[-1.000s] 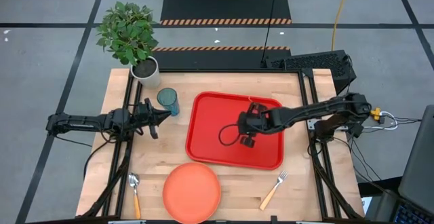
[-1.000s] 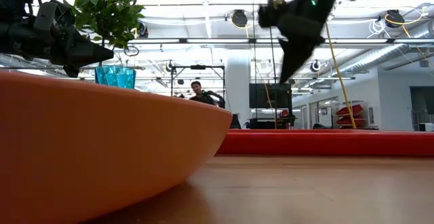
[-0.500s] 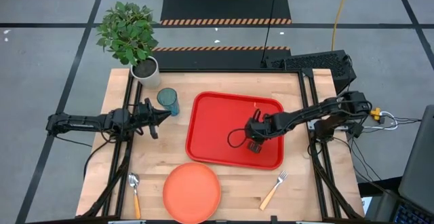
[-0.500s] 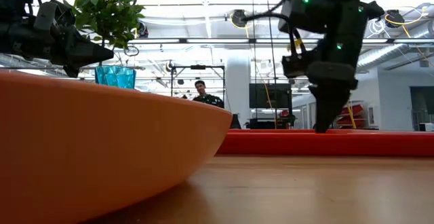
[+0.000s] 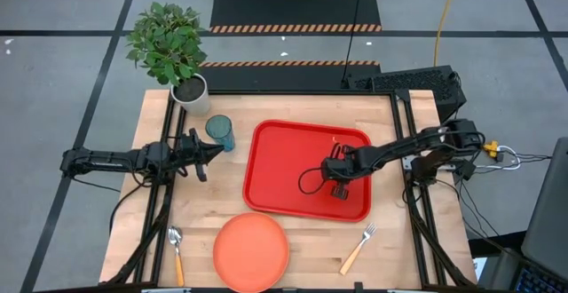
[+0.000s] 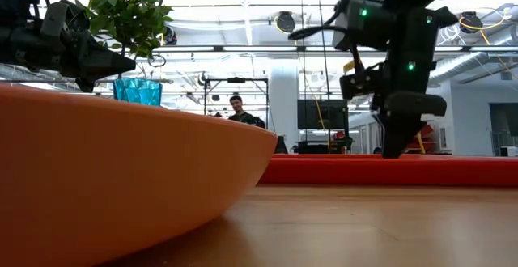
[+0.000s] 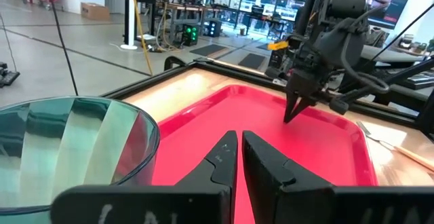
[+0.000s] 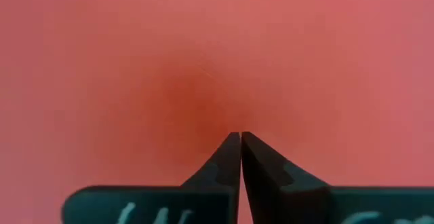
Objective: Pick and place plate/cup/fork/spoon on tray
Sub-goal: Prepare the red serving tray
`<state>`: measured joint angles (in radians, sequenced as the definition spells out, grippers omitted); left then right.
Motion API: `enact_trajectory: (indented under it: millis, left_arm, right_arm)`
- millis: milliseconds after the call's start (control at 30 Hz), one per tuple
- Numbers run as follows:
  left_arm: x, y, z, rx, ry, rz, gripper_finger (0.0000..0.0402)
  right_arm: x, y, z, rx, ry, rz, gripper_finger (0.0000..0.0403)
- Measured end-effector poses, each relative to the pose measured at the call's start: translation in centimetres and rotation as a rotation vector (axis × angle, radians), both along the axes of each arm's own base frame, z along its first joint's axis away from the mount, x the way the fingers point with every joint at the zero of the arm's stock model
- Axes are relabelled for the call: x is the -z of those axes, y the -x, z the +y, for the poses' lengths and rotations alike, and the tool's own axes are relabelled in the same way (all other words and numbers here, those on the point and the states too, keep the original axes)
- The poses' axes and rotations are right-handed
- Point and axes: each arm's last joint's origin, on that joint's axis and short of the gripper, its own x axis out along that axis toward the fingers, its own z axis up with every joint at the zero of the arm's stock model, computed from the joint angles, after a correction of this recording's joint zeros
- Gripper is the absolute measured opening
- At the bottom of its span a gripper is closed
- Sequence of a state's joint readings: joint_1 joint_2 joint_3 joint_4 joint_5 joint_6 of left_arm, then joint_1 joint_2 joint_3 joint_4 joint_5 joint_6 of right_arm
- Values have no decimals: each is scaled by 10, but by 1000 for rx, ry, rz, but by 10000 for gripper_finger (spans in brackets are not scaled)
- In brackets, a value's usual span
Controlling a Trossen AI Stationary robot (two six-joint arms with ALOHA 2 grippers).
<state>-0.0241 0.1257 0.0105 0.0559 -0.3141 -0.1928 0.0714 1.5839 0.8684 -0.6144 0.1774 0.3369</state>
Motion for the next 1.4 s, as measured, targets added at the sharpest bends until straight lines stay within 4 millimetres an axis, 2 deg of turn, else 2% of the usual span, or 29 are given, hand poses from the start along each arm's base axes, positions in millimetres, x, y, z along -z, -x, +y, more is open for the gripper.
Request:
enact_trajectory:
  millis: [233,333,733,933,1133,1400]
  left_arm:
    - [0,0,0,-1,0,0,26]
    - [0,0,0,0,-1,0,26]
    - [0,0,0,0,-7,3,26]
    - [0,0,0,0,-6,3,26]
    - [0,0,0,0,-6,3,26]
    - [0,0,0,0,-4,4,26]
  right_arm:
    - [20,-5,-1,-96,-5,89,1]
    - [24,-9,-1,-152,3,73,1]
    - [24,-19,-5,-334,72,11,0]
    - [23,-22,-13,-307,111,-14,1]
    - [5,-19,-14,-189,80,-95,38]
    - [-34,-3,-13,-30,69,-209,97]
